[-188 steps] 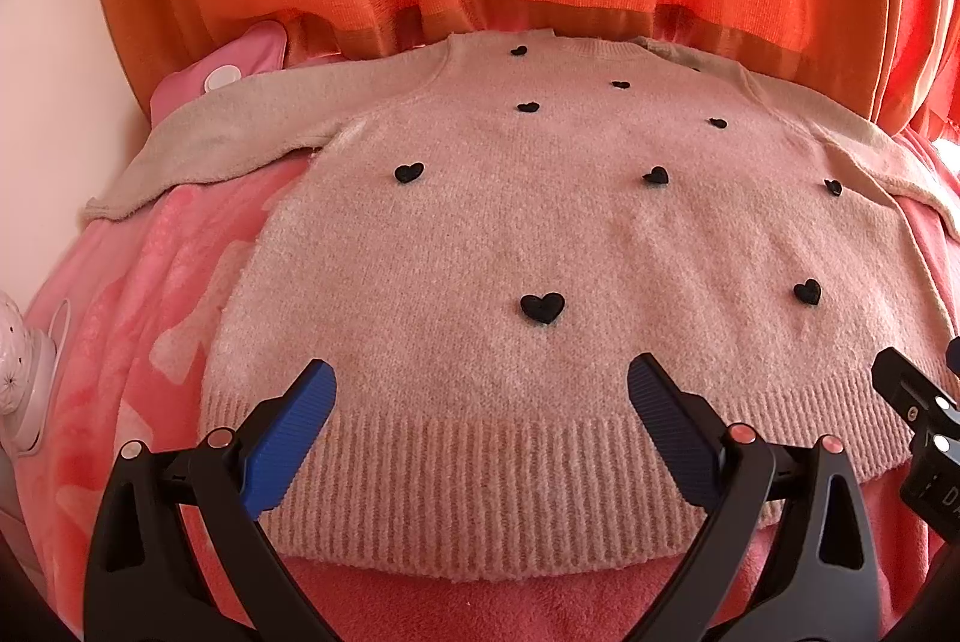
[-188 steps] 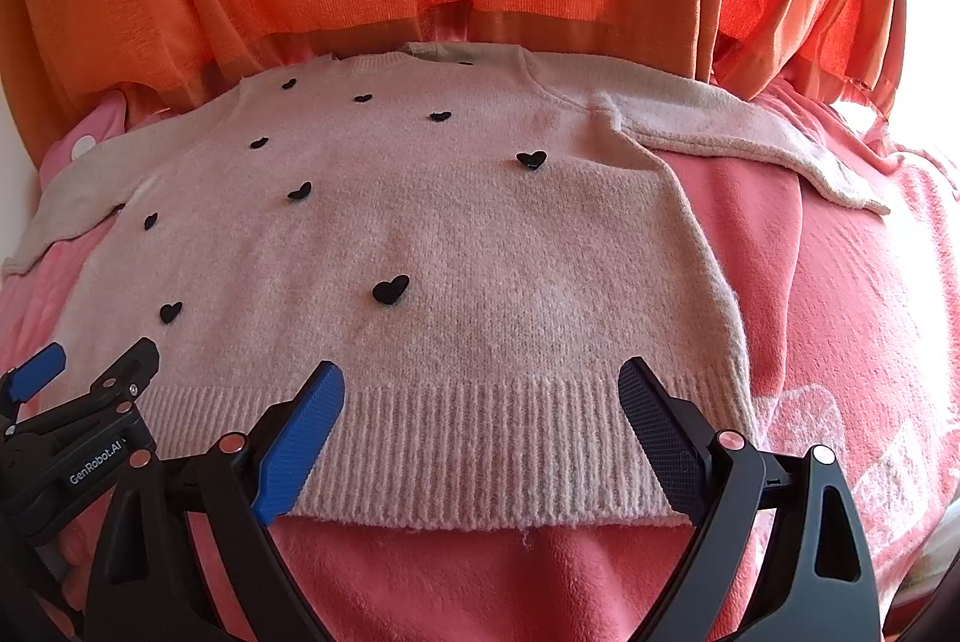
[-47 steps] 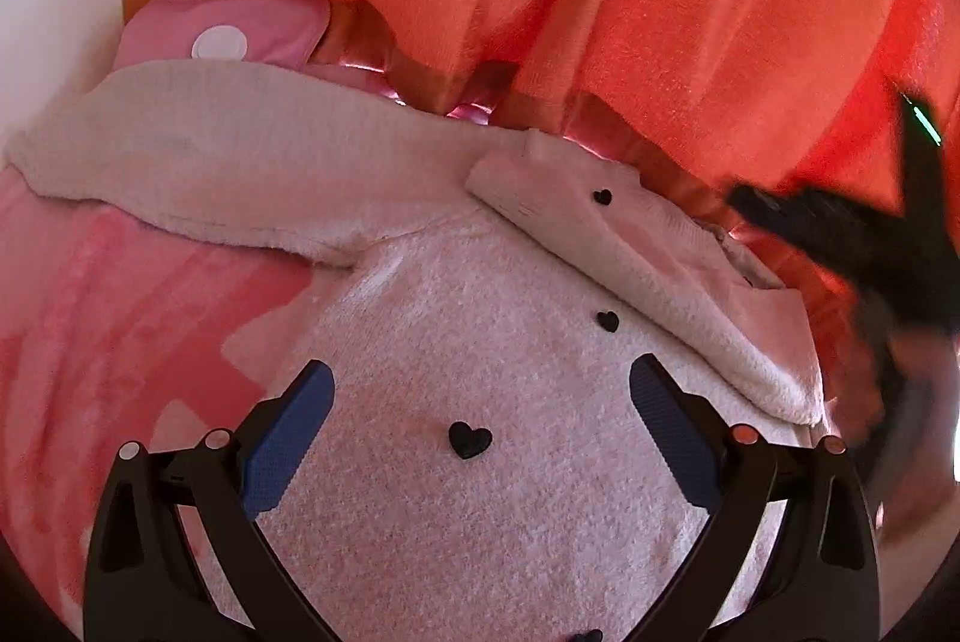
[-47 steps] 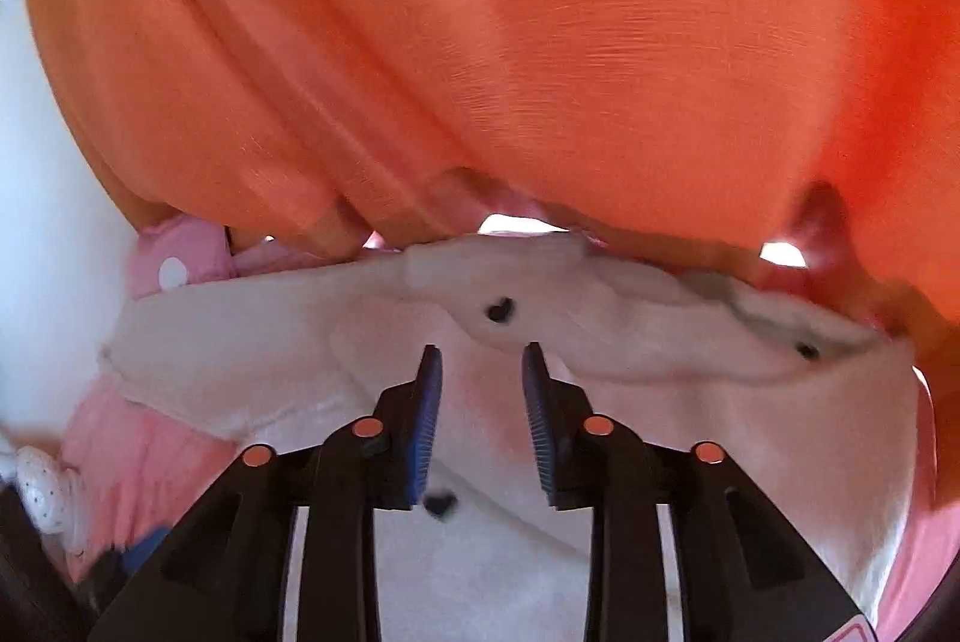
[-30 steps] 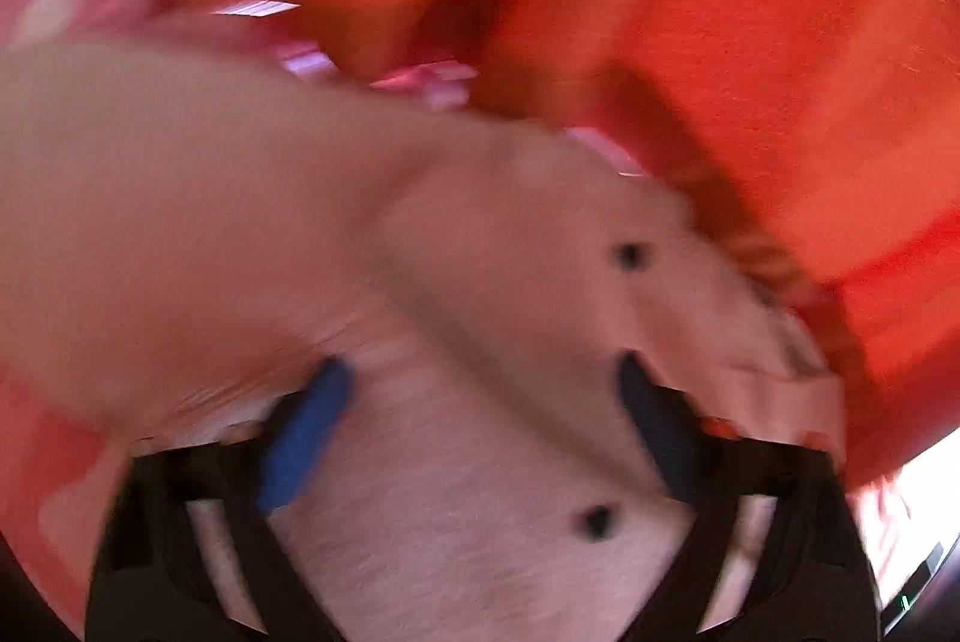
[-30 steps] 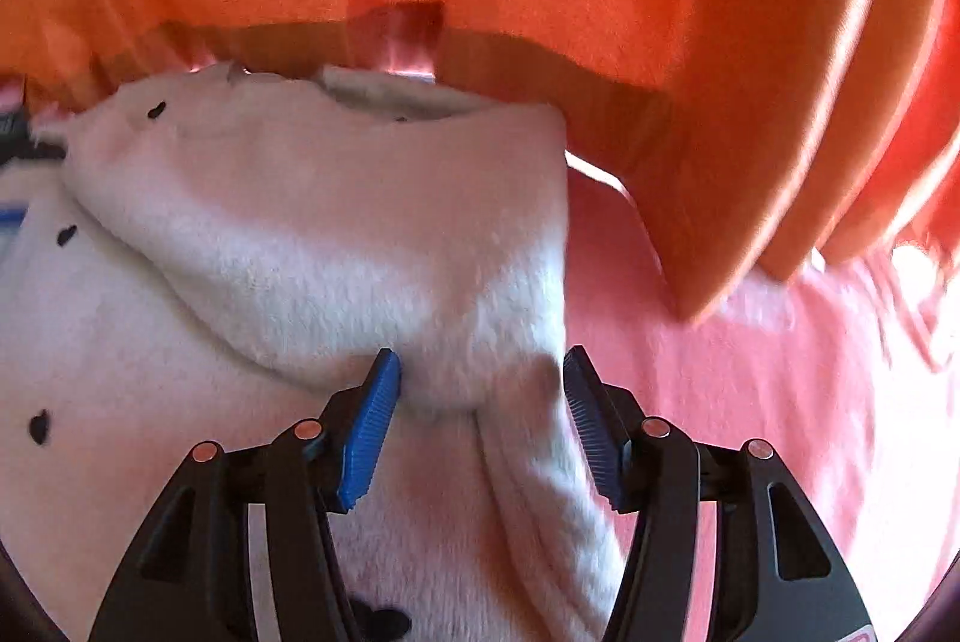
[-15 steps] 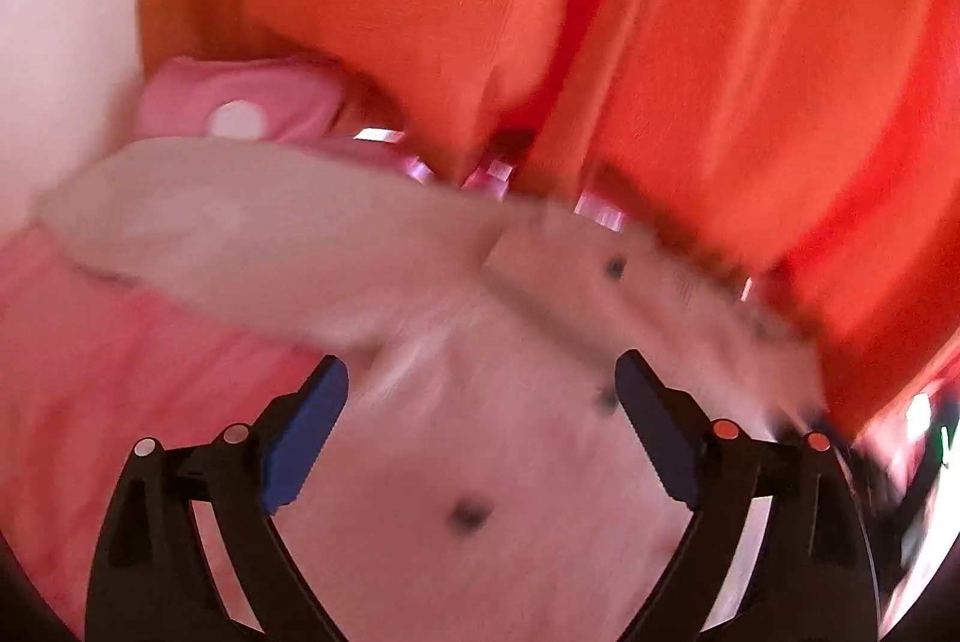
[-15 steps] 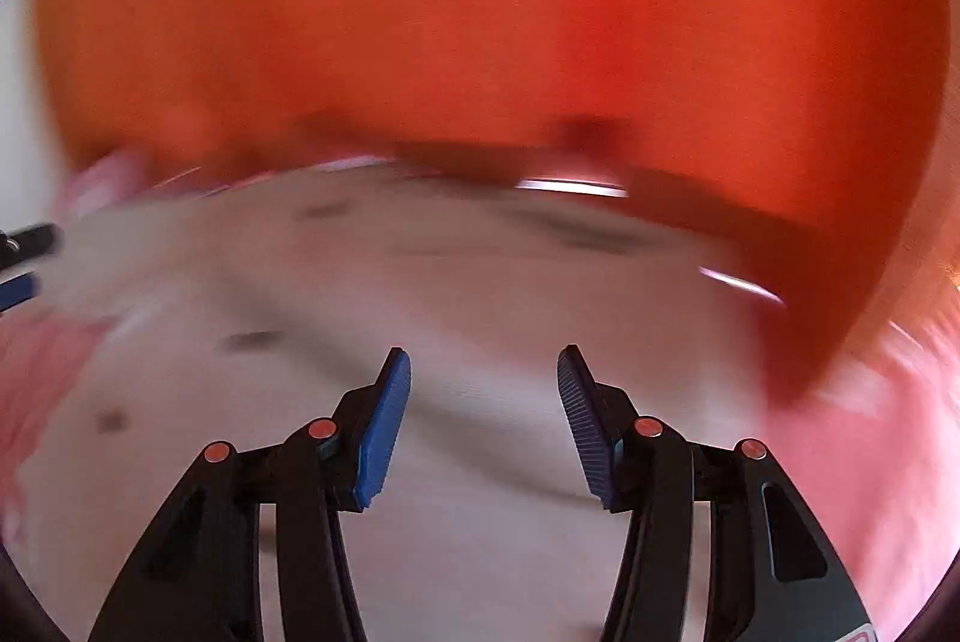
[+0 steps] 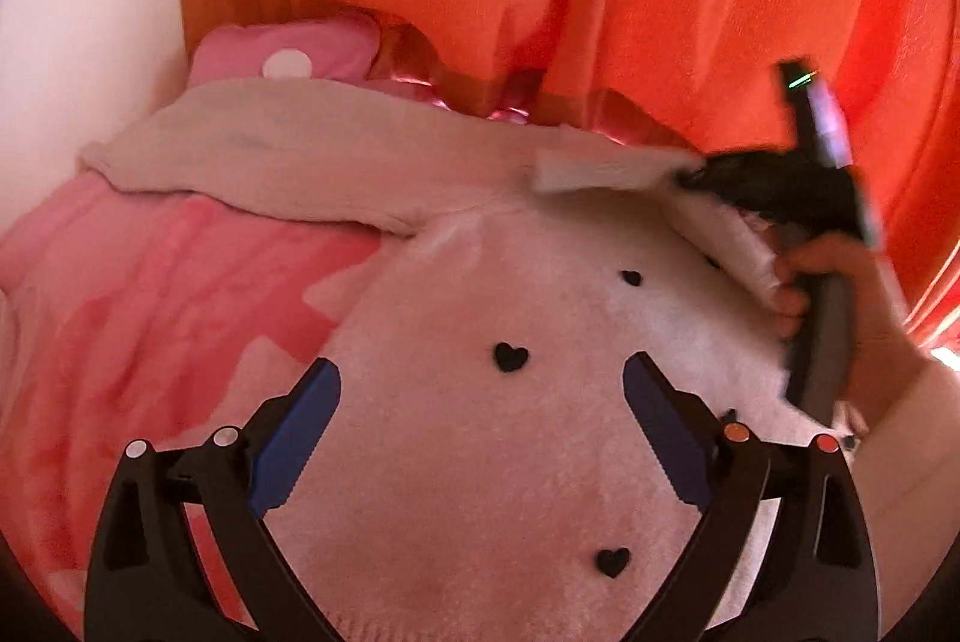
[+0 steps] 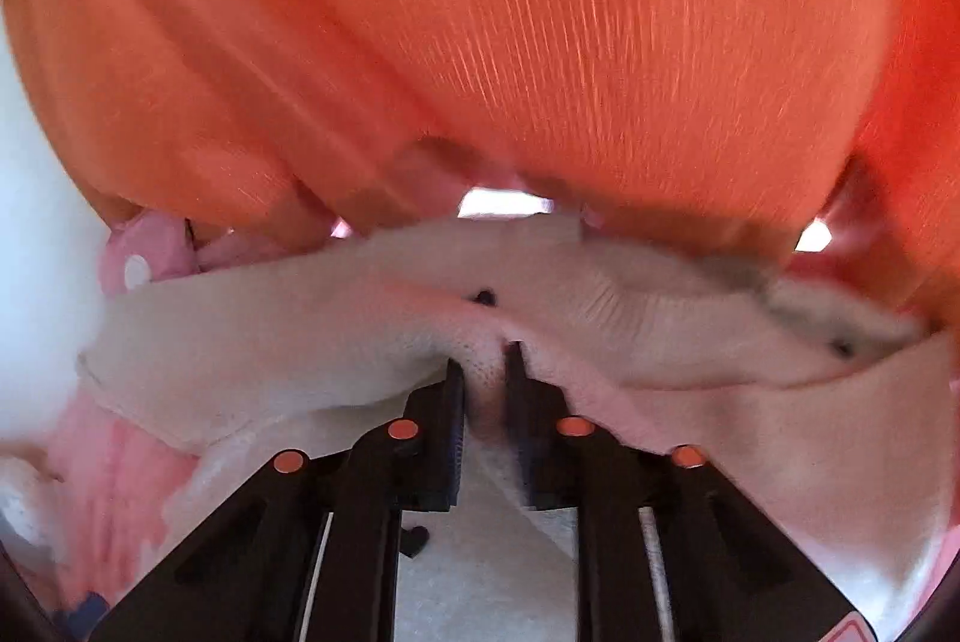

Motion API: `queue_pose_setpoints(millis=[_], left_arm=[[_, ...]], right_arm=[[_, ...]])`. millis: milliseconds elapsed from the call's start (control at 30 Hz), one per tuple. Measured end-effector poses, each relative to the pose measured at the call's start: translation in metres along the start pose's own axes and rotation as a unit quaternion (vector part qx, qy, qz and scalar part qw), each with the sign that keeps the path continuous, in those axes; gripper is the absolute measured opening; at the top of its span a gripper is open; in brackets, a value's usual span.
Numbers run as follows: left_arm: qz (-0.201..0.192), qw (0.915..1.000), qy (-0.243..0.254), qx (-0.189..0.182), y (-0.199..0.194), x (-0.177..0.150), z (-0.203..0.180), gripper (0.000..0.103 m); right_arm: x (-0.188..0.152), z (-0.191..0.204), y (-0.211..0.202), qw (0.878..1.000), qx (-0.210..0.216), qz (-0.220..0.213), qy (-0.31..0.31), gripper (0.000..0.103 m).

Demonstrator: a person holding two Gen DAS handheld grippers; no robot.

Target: Fold small clothes

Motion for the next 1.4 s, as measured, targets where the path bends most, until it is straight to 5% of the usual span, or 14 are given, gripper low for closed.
queue_pose_setpoints(millis=[33, 100, 233, 367, 400, 467, 567, 667, 767, 833, 1000, 1167, 1267, 1400], left_arm=[[0.004, 1.0, -0.003, 0.0, 0.0, -0.001, 0.001, 0.093], [0.014, 0.9997, -0.022, -0.002, 0.003, -0.002, 0.009, 0.093], [0.004, 0.9994, -0.032, 0.01, 0.008, 0.006, 0.017, 0.093], [0.002, 0.9993, -0.035, 0.015, 0.012, 0.009, 0.021, 0.093], [0.004, 0.9992, -0.037, 0.016, 0.014, 0.009, 0.022, 0.093], [0.006, 0.999, -0.04, 0.02, 0.019, 0.01, 0.027, 0.093], [-0.004, 0.9988, -0.04, 0.029, 0.02, 0.016, 0.035, 0.093], [-0.013, 0.998, -0.061, 0.015, 0.02, 0.025, 0.039, 0.093], [-0.014, 0.9979, -0.063, -0.005, 0.022, 0.028, 0.034, 0.095], [-0.001, 0.9975, -0.065, -0.028, 0.026, 0.026, 0.03, 0.095], [0.035, 0.9912, -0.102, -0.077, 0.04, 0.024, 0.026, 0.095], [0.051, 0.9874, -0.114, -0.098, 0.057, 0.024, 0.013, 0.095], [0.052, 0.988, -0.103, -0.102, 0.06, 0.021, 0.005, 0.095], [0.042, 0.9914, -0.083, -0.093, 0.06, 0.021, 0.002, 0.095]], right_arm=[[-0.014, -0.004, 0.019, 0.998, -0.047, 0.042, -0.031, 0.025], [-0.02, 0.01, 0.006, 0.996, -0.066, 0.009, -0.062, 0.026], [-0.026, 0.06, -0.02, 0.988, -0.056, -0.055, -0.135, 0.057], [-0.026, 0.098, 0.015, 0.966, -0.103, -0.04, -0.234, 0.057], [-0.023, 0.097, 0.03, 0.965, -0.116, -0.028, -0.235, 0.054], [-0.016, 0.085, 0.057, 0.968, -0.123, 0.007, -0.218, 0.021], [0.008, 0.091, 0.036, 0.992, -0.022, 0.006, -0.123, 0.012], [0.025, 0.114, -0.001, 0.994, 0.088, -0.019, -0.066, 0.014], [-0.001, 0.121, 0.035, 0.993, 0.077, 0.043, -0.078, 0.033], [-0.021, 0.099, 0.044, 0.994, 0.016, 0.057, -0.09, 0.029], [-0.048, -0.013, -0.043, 0.997, -0.035, -0.045, 0.049, 0.039], [-0.108, -0.155, -0.097, 0.966, -0.205, -0.067, 0.144, 0.058], [-0.123, -0.192, -0.081, 0.961, -0.182, -0.06, 0.2, 0.058], [-0.12, -0.197, -0.08, 0.965, -0.12, -0.081, 0.218, 0.014]])
Point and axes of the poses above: each gripper's, at about its wrist camera, not at the fingertips, and y roughly the way its jaws point, z to its left, x to its top, the point moved 10 cm from there along y, roughly the way its jaws point, and after that the axes turned 1 degree about x, right-handed, at the moved point
